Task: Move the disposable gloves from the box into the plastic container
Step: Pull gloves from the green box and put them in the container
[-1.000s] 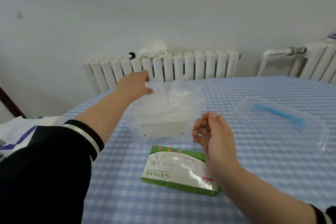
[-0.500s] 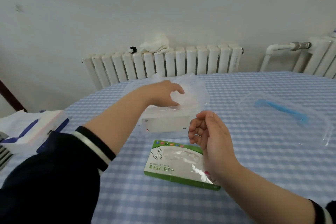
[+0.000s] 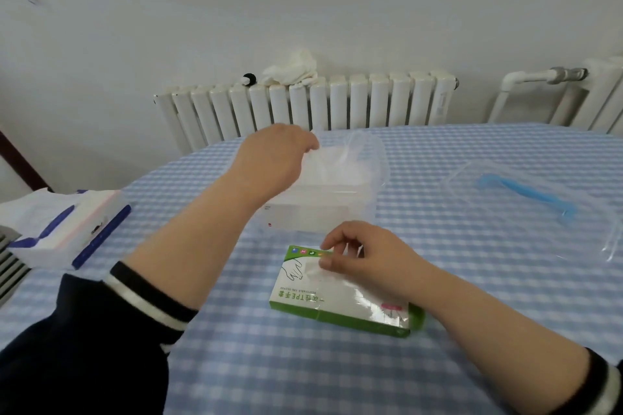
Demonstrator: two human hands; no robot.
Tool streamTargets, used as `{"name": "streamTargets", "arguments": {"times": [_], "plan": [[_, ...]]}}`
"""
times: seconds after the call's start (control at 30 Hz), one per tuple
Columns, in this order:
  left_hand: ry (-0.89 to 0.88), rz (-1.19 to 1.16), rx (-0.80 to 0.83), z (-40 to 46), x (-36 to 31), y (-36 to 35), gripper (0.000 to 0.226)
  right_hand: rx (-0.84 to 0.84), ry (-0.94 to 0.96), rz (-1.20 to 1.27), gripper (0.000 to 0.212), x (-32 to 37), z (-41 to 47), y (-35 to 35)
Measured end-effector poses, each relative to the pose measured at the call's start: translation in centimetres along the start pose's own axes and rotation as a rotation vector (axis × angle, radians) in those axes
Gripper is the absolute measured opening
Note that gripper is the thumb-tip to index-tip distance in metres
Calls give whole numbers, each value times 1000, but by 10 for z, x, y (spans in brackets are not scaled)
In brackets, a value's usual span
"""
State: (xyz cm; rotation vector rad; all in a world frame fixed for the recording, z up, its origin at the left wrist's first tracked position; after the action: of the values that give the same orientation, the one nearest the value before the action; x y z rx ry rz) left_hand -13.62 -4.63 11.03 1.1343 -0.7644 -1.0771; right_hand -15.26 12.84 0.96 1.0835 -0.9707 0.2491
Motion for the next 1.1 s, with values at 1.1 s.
{"name": "streamTargets", "arguments": {"times": [1.1], "plan": [[-20, -704, 424, -123, 3, -101, 115, 125, 135, -141, 7, -2, 1, -2]]}}
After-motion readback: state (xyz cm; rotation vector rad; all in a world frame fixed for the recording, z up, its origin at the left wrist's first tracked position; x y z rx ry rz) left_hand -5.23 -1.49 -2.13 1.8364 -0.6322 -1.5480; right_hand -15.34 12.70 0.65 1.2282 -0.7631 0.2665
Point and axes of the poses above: each hand's wrist, its own z-axis towards the middle knuckle, its own y-axis out of the back of the hand, x = y × z, the point moved 2 cm from there along z, towards the middle knuckle, and after that the axes turned 8 degrees about y, right-handed, at the moved point
